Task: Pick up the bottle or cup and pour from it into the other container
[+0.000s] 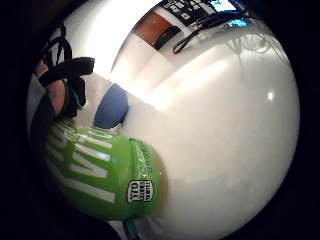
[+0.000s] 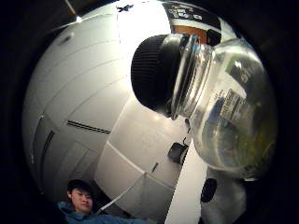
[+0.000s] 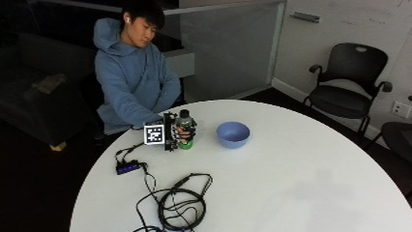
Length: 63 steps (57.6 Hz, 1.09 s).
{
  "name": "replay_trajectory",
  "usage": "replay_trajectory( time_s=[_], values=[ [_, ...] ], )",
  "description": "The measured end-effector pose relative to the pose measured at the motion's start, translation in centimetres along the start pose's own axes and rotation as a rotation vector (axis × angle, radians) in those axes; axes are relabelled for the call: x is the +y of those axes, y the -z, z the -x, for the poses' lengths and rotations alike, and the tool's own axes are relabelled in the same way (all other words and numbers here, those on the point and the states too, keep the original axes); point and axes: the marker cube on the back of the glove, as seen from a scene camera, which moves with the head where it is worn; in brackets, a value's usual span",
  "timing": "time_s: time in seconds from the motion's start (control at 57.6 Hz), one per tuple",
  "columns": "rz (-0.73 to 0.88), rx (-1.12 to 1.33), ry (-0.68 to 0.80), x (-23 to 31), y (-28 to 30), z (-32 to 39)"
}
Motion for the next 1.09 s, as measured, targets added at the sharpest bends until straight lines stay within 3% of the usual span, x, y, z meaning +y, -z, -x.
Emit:
replay_trajectory(
  time_s=[0.069, 0.174, 0.26, 0.451, 0.746, 1.093],
  values=[
    [-0.008, 0.016, 0.016, -0.1, -0.5, 0.0],
    [0.023, 0.019, -0.118, -0.3, -1.3, 1.1],
    [0.009, 0.048, 0.017, -1.4, -2.1, 1.5],
    [0.045, 0.126, -0.046, -3.9, -3.7, 4.4],
    [0.253, 0.368, -0.205, -7.1, -6.6, 7.5],
    [0.681, 0.983, -0.391, -8.8, -13.3, 10.0]
  ],
)
